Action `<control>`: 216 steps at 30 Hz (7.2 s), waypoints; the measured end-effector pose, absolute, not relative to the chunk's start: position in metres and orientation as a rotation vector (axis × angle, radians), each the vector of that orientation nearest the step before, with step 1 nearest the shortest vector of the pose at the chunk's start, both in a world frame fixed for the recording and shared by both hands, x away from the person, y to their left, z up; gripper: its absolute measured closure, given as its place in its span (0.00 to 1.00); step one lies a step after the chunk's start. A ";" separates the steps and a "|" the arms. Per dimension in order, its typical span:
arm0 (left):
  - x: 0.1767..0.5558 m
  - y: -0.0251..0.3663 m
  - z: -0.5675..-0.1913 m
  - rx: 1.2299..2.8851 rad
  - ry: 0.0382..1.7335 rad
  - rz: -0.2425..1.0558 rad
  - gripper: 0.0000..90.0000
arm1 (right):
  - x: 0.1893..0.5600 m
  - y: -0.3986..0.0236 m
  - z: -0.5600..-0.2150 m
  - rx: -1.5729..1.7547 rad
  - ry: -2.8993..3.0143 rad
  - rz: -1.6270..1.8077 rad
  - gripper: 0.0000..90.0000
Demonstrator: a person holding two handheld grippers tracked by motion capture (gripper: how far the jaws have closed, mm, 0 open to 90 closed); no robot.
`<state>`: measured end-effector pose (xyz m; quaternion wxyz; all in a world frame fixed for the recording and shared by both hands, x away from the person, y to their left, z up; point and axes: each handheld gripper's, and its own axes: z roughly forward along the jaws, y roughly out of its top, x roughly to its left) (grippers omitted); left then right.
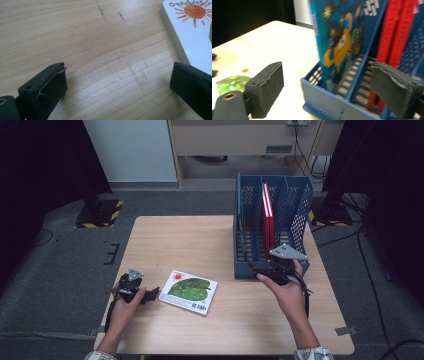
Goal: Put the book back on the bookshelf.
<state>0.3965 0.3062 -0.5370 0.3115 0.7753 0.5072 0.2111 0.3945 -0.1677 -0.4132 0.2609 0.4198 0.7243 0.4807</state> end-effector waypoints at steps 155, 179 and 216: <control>0.429 0.224 -0.524 2.165 0.987 0.152 0.33 | 0.341 -0.054 -0.537 0.953 2.515 1.044 0.05; 0.430 0.222 -0.517 2.163 1.047 0.195 0.51 | 0.341 -0.047 -0.539 1.022 2.466 1.030 0.02; 0.429 0.220 -0.514 2.183 1.068 0.168 0.54 | 0.340 -0.051 -0.536 1.001 2.492 1.032 0.04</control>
